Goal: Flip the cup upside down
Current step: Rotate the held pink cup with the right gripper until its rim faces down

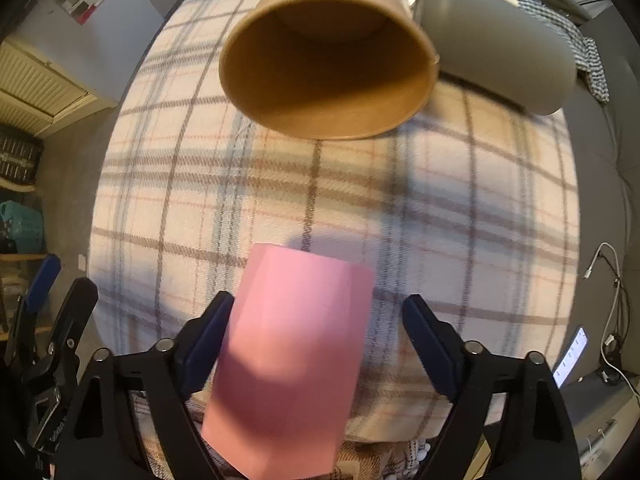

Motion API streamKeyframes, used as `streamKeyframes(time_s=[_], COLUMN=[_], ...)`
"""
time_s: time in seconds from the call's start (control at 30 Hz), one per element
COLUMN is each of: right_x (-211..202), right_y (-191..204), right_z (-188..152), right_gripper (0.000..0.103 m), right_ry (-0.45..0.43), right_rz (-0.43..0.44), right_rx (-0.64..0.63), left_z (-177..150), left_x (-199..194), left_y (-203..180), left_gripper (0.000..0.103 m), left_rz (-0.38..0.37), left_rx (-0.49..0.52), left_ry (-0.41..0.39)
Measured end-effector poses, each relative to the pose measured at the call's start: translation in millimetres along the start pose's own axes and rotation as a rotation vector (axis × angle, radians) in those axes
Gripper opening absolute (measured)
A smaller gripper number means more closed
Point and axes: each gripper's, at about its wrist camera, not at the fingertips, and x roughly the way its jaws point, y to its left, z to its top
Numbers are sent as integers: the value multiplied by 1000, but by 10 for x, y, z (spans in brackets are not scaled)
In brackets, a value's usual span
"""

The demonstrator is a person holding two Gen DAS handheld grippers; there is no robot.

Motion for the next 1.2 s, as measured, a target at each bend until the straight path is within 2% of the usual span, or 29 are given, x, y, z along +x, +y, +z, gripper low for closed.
streamKeyframes(time_s=[0.1, 0.17, 0.43, 0.73, 0.93, 1.03, 1.1, 1.2], right_x=[16, 18, -193, -699, -1070, -1142, -1127, -1077], right_y=[9, 20, 64, 72, 6, 35, 51, -8], right_z=[5, 16, -102, -390, -498, -487, -470, -465], right_gripper=[72, 63, 61, 60, 59, 58, 58, 58], right_ry=[0, -5, -63, -233, -408, -516, -550, -548], right_rz=[-1, 15, 47, 30, 3, -60, -92, -81], right_rx=[-9, -17, -37, -113, -166, -210, -231, -228], left_z=[3, 2, 3, -27, -50, -67, -75, -74], left_x=[1, -1, -132, -341, -409, -405, -391, -367], left_y=[-5, -7, -108, -312, -502, -580, -618, -659], left_gripper=[97, 97, 97, 97, 97, 97, 97, 97], left_rz=[-2, 0, 21, 41, 57, 60, 64, 75], left_rx=[1, 4, 22, 60, 103, 117, 123, 129], left_ry=[0, 1, -25, -61, -73, -67, -65, -63])
